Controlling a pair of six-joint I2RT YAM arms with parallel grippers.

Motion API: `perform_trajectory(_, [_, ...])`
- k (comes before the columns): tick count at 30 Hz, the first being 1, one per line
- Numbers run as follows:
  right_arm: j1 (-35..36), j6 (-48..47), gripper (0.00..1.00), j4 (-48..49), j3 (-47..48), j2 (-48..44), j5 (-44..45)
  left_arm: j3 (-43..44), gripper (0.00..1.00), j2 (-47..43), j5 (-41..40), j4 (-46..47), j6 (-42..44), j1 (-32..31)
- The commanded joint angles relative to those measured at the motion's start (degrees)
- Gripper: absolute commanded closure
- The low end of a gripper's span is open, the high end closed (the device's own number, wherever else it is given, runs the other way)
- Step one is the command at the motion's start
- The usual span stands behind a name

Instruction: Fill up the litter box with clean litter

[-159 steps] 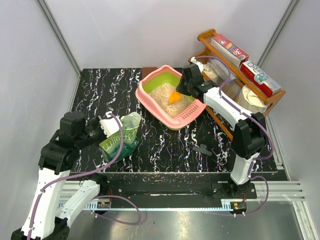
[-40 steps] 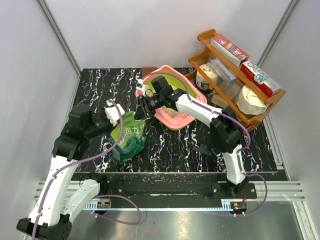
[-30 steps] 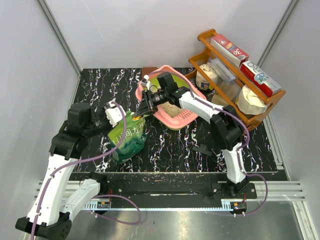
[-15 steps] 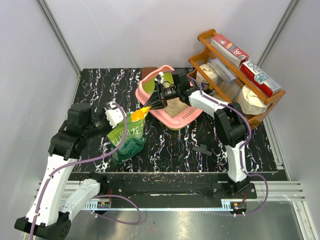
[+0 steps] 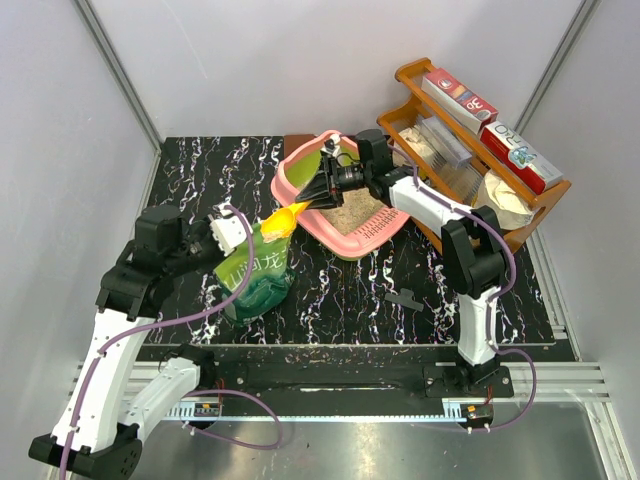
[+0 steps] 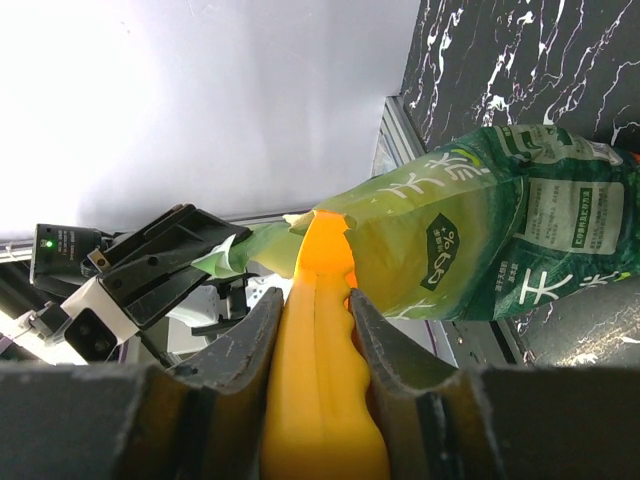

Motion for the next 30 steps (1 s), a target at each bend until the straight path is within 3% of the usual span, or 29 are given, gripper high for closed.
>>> perform_trajectory(1, [-2.35, 0.09, 1.00, 0.02, -0.68, -4.73, 2.08, 3.18, 0.96, -1.20, -1.80, 1.11, -0.21, 0.42])
perform_trajectory(14, [-3.93, -2.54, 1.00, -0.77, -0.24, -6.83, -0.20, 3.18, 0.96, -1.20, -2.50, 1.37, -0.04, 0.42])
perform_trajectory(21, [-3.84, -12.10, 1.00, -14.10, 2.83, -9.56, 6.03, 3.00, 0.96, -0.76, -1.80, 2.25, -0.21, 0.42])
perform_trajectory(30, [-3.40, -14.57, 1.00, -16.06, 3.62, -10.88, 8.06, 1.86, 0.96, -1.29, -1.36, 3.39, -0.92, 0.42])
